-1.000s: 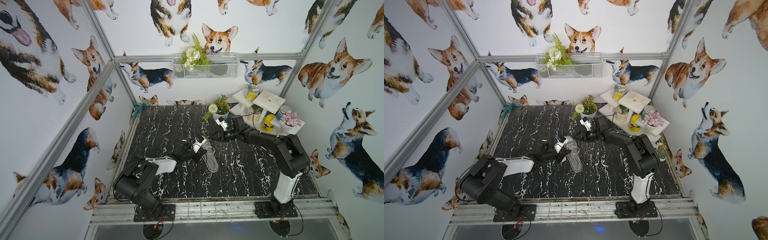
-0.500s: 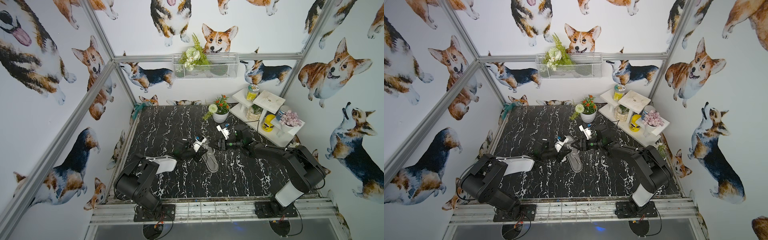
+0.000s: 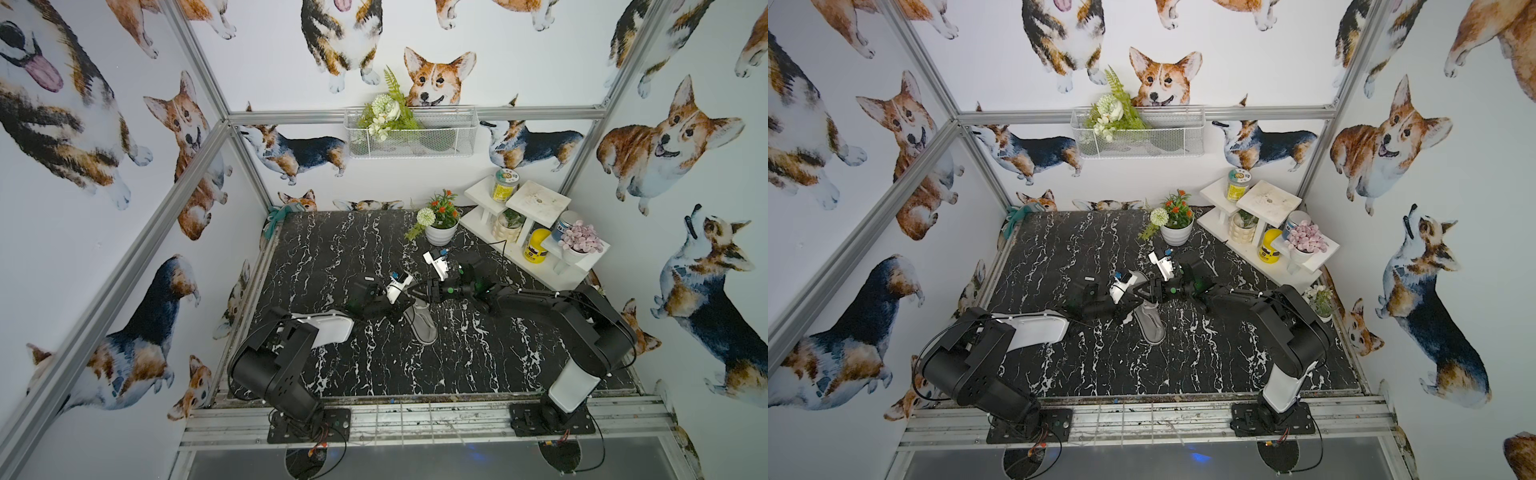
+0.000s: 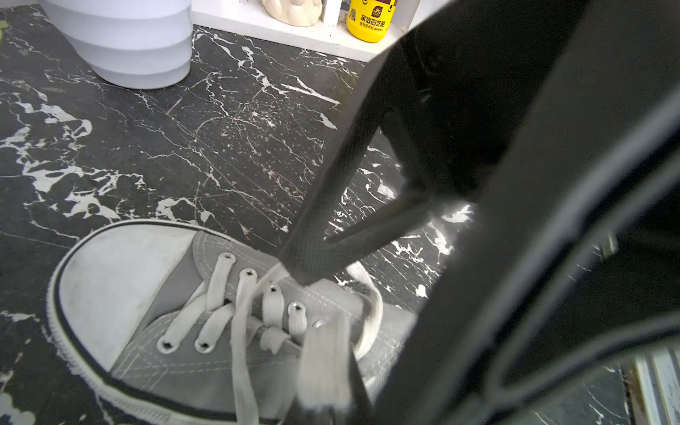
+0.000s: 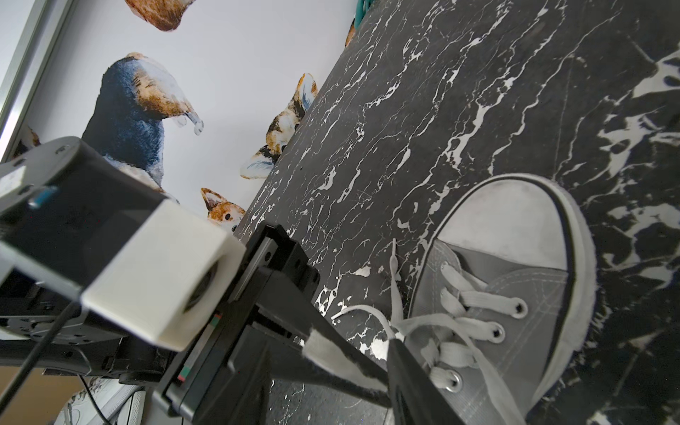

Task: Tie the shoes
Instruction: Wrap the shoelace around the shoelace.

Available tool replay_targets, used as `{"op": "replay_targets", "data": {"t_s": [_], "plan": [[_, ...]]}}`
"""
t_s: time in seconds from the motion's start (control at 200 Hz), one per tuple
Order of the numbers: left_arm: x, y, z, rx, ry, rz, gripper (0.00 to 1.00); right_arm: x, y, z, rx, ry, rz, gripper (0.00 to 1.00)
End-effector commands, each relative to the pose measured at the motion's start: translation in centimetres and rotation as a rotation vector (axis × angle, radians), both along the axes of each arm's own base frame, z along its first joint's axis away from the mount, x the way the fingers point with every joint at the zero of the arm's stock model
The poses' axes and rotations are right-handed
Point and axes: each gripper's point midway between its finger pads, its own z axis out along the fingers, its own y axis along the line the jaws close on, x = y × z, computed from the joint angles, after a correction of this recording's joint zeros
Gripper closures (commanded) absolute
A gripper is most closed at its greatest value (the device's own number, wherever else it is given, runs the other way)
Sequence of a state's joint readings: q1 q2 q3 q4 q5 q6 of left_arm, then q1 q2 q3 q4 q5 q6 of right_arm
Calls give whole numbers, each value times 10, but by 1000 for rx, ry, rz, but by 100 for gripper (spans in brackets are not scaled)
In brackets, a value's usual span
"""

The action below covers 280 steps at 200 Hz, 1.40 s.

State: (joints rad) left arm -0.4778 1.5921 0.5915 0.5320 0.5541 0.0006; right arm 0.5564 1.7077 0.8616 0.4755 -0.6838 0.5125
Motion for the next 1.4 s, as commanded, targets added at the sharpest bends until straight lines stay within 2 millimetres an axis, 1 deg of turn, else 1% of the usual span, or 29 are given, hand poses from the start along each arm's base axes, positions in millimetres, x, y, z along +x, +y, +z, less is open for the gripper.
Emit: {"op": "replay_targets", "data": {"t_s": [0.0, 0.11, 0.205, 0.25, 0.375, 0.616, 0.666, 0.681, 0.736, 0.781, 0.851, 0.941, 1.071, 1.151, 1.201, 1.296, 1.396], "plan": [[1, -2, 3, -8, -4, -9, 100, 4, 7, 5, 18, -32, 0, 49], [2, -2, 2, -6, 0, -7, 100, 3, 10, 2, 17, -25, 4, 51], [1, -2, 2, -6, 0, -8, 100, 6, 9, -3, 0, -20, -11, 57], [2, -2, 3, -7, -1, -7, 100, 6, 9, -6, -6, -14, -16, 61], [2, -1, 2, -4, 2, -1, 100, 5, 11, -5, 4, -8, -9, 76], [2, 0, -2, 4, 17, 9, 100, 7, 9, -5, -7, -16, -20, 100], [2, 1, -2, 5, 20, 9, 100, 7, 8, -6, -11, -13, -21, 100], [2, 1, -2, 7, 21, 11, 97, 7, 8, -6, -12, -11, -21, 100], [1, 4, -2, 9, 33, 21, 81, 6, 9, -5, -10, -11, -16, 100], [0, 7, -3, 7, 50, 38, 72, 6, 9, -4, -9, -13, -17, 100], [-2, 15, -1, -16, 76, 79, 63, 7, 9, -2, -7, -18, -18, 100], [-4, 29, 2, -62, 109, 153, 56, 9, 9, 2, -2, -24, -18, 100], [5, 62, -3, -93, 188, 350, 53, 8, 10, 4, 0, -24, -12, 100], [14, 88, -16, -34, 233, 523, 53, 9, 8, 5, 0, -25, -16, 100], [18, 99, -23, 12, 256, 602, 54, 10, 9, 6, 1, -28, -16, 100], [20, 110, -35, 93, 292, 679, 55, 10, 8, 6, 5, -29, -16, 100], [24, 114, -44, 150, 316, 731, 55, 11, 7, 6, 13, -25, -19, 100]]}}
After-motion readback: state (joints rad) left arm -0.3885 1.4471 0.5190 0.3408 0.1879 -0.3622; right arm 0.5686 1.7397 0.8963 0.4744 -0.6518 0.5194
